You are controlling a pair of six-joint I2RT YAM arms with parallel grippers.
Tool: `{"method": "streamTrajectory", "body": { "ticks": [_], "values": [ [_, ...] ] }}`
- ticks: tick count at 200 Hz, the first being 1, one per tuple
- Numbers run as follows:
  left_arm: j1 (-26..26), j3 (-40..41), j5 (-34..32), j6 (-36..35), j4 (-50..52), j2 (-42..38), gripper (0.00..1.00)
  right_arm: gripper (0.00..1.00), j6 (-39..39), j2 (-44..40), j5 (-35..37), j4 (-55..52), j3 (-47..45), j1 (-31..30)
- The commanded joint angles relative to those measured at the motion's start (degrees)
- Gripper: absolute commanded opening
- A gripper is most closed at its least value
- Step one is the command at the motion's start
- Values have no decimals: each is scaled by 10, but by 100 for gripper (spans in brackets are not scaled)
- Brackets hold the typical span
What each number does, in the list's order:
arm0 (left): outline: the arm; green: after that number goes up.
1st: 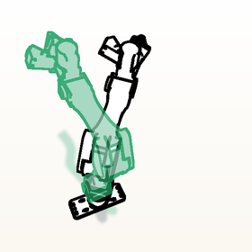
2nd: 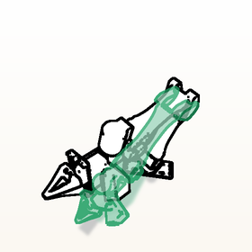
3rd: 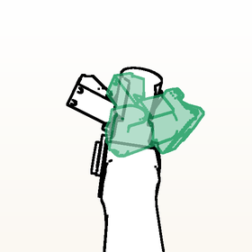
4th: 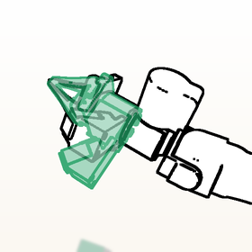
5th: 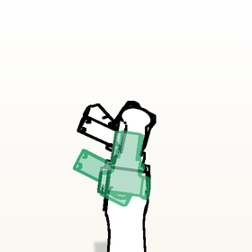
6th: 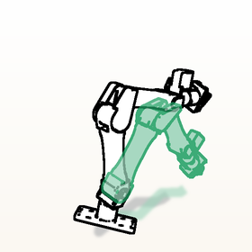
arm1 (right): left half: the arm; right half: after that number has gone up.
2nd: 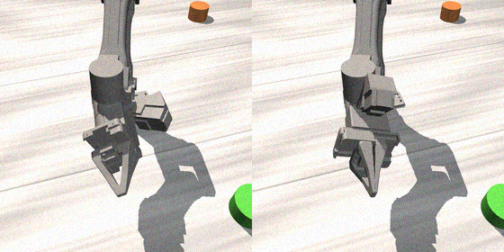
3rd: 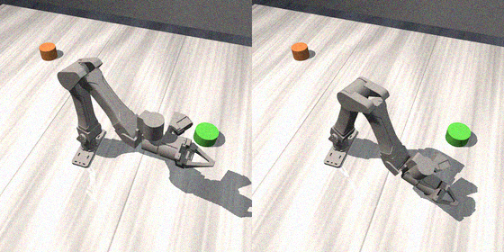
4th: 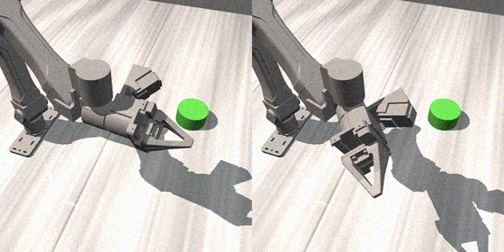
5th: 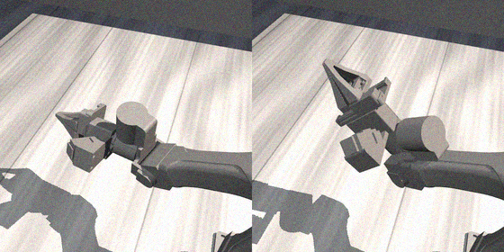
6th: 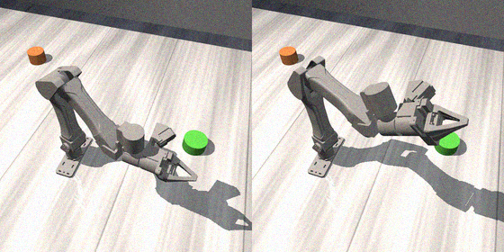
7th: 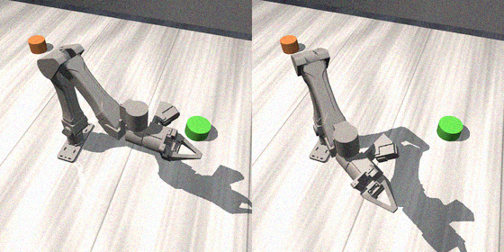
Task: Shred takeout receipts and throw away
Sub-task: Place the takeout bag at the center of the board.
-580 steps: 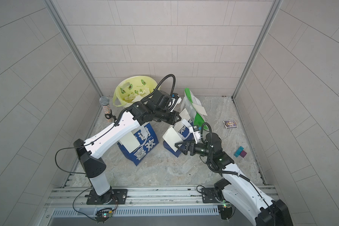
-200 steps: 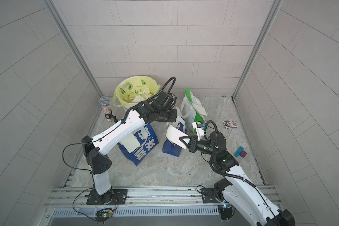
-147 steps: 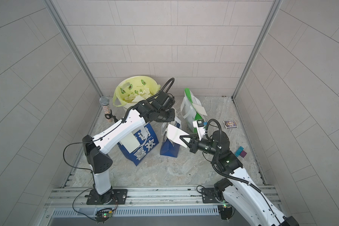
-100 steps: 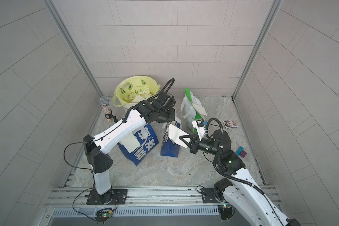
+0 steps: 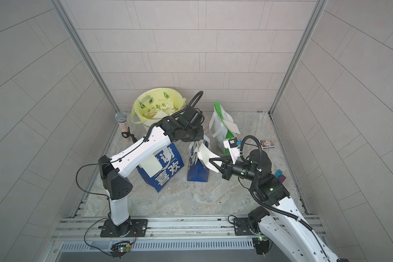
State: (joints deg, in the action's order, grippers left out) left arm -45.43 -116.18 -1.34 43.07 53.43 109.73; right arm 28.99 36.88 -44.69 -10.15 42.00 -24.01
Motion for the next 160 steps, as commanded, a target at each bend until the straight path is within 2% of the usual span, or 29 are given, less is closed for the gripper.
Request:
{"method": "streamTrajectory", "body": {
  "ticks": [1,22,57,71,113,134,160],
  "values": [
    [6,-14,-15,4,10,15,0,0,-19,-14,-5,-20,23,-3],
    [7,-14,-12,0,6,17,1,0,-34,-21,2,-50,33,-3],
    [9,-10,1,-12,-17,12,19,0,-41,-42,20,-74,36,-3],
    [10,-5,14,-40,-33,6,26,0,-40,-53,32,-87,37,-3],
    [16,7,66,-99,-117,-38,48,0,-35,-121,116,-152,1,-2],
    [20,9,115,-141,-159,-72,57,0,-12,-140,139,-149,-16,-2],
    [23,26,149,-191,-198,-123,68,0,7,-117,133,-118,-7,-2]
  ]
}}
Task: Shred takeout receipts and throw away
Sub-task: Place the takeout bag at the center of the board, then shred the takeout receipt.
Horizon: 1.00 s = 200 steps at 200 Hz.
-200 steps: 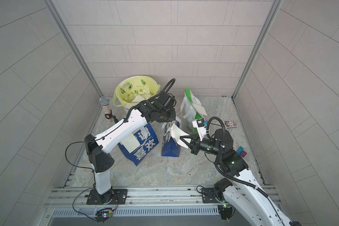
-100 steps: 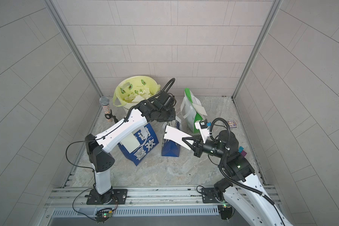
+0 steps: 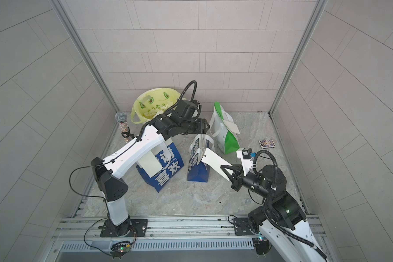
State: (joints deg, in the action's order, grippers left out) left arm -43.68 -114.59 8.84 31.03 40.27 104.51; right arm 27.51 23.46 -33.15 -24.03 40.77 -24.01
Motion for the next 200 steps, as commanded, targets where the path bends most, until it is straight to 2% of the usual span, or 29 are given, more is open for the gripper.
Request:
{"method": "streamTrajectory", "body": {
  "ticks": [1,34,54,97,116,140,164,200],
  "values": [
    [5,11,48,-72,-68,-73,69,0,23,19,17,23,6,-2],
    [27,62,99,-131,-90,-150,76,0,50,65,-10,92,27,-2],
    [52,124,143,-151,-107,-205,80,0,77,99,-43,147,34,-2],
    [89,245,239,-143,-155,-297,90,0,116,167,-107,231,80,-3],
    [90,265,260,-122,-170,-306,92,0,126,196,-130,254,109,-3],
    [91,267,255,-105,-181,-305,94,0,135,225,-154,266,140,-3],
    [98,264,294,-77,-203,-299,94,0,131,239,-165,276,150,-3],
    [104,300,371,26,-315,-295,85,0,144,262,-179,317,155,-3]
  ]
}}
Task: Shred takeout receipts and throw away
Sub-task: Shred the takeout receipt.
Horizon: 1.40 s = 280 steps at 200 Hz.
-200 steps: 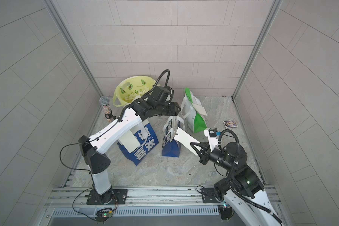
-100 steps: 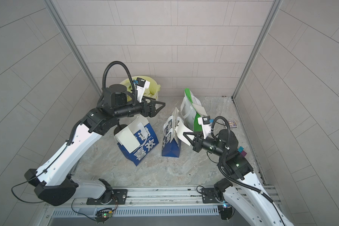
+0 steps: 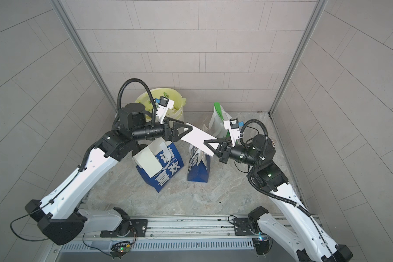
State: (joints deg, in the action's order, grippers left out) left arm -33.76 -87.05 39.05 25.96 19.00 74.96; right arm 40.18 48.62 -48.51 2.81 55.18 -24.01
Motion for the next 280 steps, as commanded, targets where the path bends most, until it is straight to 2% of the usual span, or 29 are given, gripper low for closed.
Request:
{"method": "streamTrajectory", "body": {
  "ticks": [1,30,65,114,126,142,156,165,176,203,226,264,280],
  "values": [
    [4,26,71,80,-105,0,85,0,18,11,-26,49,12,-3],
    [4,52,97,141,-168,6,70,0,19,27,-31,67,17,-3],
    [4,50,102,145,-174,10,46,0,19,42,-30,78,17,-4],
    [4,50,103,146,-173,13,7,0,12,49,-25,75,19,-4],
    [4,50,103,146,-171,13,0,0,11,48,-21,71,19,-4],
    [4,49,101,147,-168,14,0,0,13,50,-18,70,20,-4],
    [5,50,102,147,-167,15,0,24,20,51,-12,71,23,-4],
    [4,50,105,144,-167,14,0,31,26,51,-6,74,24,-4],
    [4,50,109,137,-165,15,0,35,32,54,0,83,26,-5],
    [4,52,125,120,-155,15,0,36,81,62,20,139,12,-6],
    [4,54,133,106,-146,13,0,35,84,68,26,145,10,-9],
    [4,54,136,103,-144,15,0,23,88,79,25,159,13,-16],
    [4,53,137,103,-142,16,0,21,91,83,24,164,13,-17]
  ]
}}
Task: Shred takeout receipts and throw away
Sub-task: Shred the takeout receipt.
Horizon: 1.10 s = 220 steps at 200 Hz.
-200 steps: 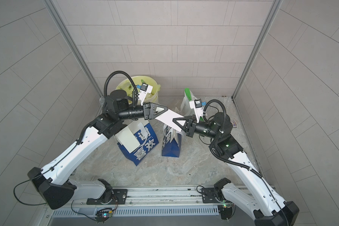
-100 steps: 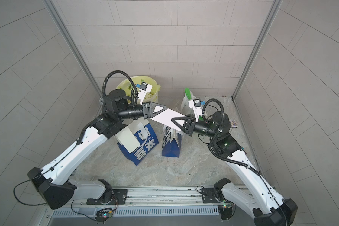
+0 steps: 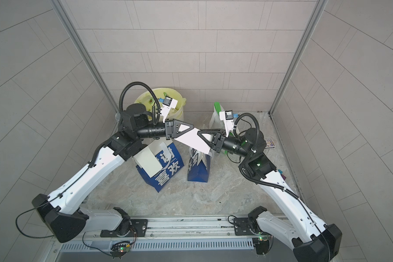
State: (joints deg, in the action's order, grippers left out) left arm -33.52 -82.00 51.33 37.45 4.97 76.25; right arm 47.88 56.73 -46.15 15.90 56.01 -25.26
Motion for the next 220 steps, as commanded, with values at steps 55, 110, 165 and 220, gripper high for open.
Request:
{"method": "streamTrajectory", "body": {
  "ticks": [55,110,165,220],
  "values": [
    [2,-1,14,-10,2,4,0,1,6,8,-2,30,6,-8],
    [2,-60,-200,37,173,31,0,0,-254,-2,78,-170,76,-38],
    [3,-101,-283,103,267,71,0,0,-447,-8,95,-196,120,-81],
    [17,-155,-358,55,283,73,0,0,-349,-32,110,-100,100,-83]
  ]
}}
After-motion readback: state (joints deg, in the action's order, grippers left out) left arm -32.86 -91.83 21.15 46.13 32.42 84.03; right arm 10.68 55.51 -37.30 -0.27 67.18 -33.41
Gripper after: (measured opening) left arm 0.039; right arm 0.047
